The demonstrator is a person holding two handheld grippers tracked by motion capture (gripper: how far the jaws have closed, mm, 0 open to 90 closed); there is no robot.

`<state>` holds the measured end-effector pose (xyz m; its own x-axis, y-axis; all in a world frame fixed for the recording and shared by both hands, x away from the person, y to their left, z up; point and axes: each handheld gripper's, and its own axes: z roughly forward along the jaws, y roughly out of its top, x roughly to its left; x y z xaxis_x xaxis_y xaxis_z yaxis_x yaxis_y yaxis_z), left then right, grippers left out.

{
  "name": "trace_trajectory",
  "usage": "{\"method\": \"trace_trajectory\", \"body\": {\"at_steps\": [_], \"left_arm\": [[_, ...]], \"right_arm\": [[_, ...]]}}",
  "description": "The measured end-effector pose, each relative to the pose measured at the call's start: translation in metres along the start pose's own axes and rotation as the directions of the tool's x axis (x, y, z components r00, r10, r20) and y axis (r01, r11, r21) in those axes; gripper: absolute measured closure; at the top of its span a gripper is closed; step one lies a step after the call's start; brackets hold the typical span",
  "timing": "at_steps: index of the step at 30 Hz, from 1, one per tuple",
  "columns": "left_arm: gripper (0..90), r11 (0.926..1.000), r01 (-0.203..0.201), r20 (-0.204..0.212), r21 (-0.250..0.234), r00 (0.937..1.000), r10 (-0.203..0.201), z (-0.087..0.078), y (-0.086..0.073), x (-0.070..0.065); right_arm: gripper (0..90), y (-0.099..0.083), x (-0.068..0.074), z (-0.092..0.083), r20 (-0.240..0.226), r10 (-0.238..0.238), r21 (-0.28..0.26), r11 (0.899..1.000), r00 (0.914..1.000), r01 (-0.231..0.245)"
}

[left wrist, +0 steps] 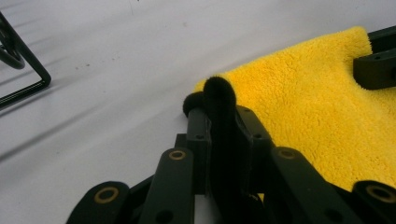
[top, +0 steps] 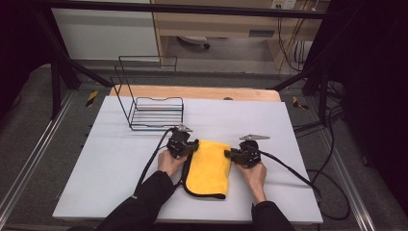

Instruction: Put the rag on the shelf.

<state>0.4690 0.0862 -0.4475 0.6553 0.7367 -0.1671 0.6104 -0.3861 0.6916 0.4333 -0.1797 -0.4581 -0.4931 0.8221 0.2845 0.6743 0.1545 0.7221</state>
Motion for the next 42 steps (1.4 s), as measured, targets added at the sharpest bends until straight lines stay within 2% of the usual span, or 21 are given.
{"method": "trace_trajectory", "body": {"at_steps": [5,12,16,19,24,25,27,34,38,42], "left_arm": [[76.8,1.0000,0.000,0.010,-0.001,0.9999,0.000,0.000,0.000,0.002],[78.9,0.9994,0.033,0.028,-0.012,0.9991,-0.032,-0.001,-0.001,0.005],[80.1,0.9966,0.070,0.060,-0.043,0.9959,-0.068,-0.004,-0.002,0.008],[80.4,0.9938,0.074,0.073,-0.083,0.9950,-0.068,-0.012,-0.003,0.008],[80.1,0.9859,0.075,0.108,-0.149,0.9924,-0.060,-0.031,-0.002,0.005],[80.2,0.9839,0.070,0.102,-0.165,0.9933,-0.054,-0.035,-0.002,0.005],[80.2,0.9795,0.077,0.115,-0.186,0.9918,-0.056,-0.044,-0.003,0.003],[80.4,0.9699,0.039,0.100,-0.240,0.9949,-0.015,-0.066,-0.008,-0.006],[80.4,0.9616,0.020,0.112,-0.274,0.9936,0.012,-0.078,-0.011,-0.011],[80.4,0.9541,0.023,0.104,-0.299,0.9946,0.008,-0.087,-0.013,-0.015]], "right_arm": [[78.7,0.001,0.000,0.000,-0.009,-0.005,-0.002,1.000,1.0000,0.005],[84.0,0.003,-0.001,-0.001,-0.012,0.023,0.004,1.000,0.9997,-0.023],[84.5,0.003,0.000,-0.003,-0.013,0.019,-0.001,1.000,0.9997,-0.019],[84.5,0.005,0.001,-0.009,-0.022,0.017,-0.026,1.000,0.9996,-0.017],[84.5,0.010,0.011,-0.023,-0.037,-0.024,-0.084,0.996,0.9990,0.021],[84.4,0.013,0.014,-0.029,-0.045,-0.042,-0.109,0.993,0.9981,0.037],[84.5,0.014,0.016,-0.032,-0.055,-0.040,-0.120,0.992,0.9977,0.033],[84.7,0.019,0.031,-0.046,-0.049,-0.106,-0.151,0.984,0.9931,0.098],[84.7,0.021,0.037,-0.052,-0.043,-0.135,-0.169,0.977,0.9899,0.126],[84.6,0.022,0.042,-0.060,-0.054,-0.149,-0.195,0.971,0.9874,0.136]]}}
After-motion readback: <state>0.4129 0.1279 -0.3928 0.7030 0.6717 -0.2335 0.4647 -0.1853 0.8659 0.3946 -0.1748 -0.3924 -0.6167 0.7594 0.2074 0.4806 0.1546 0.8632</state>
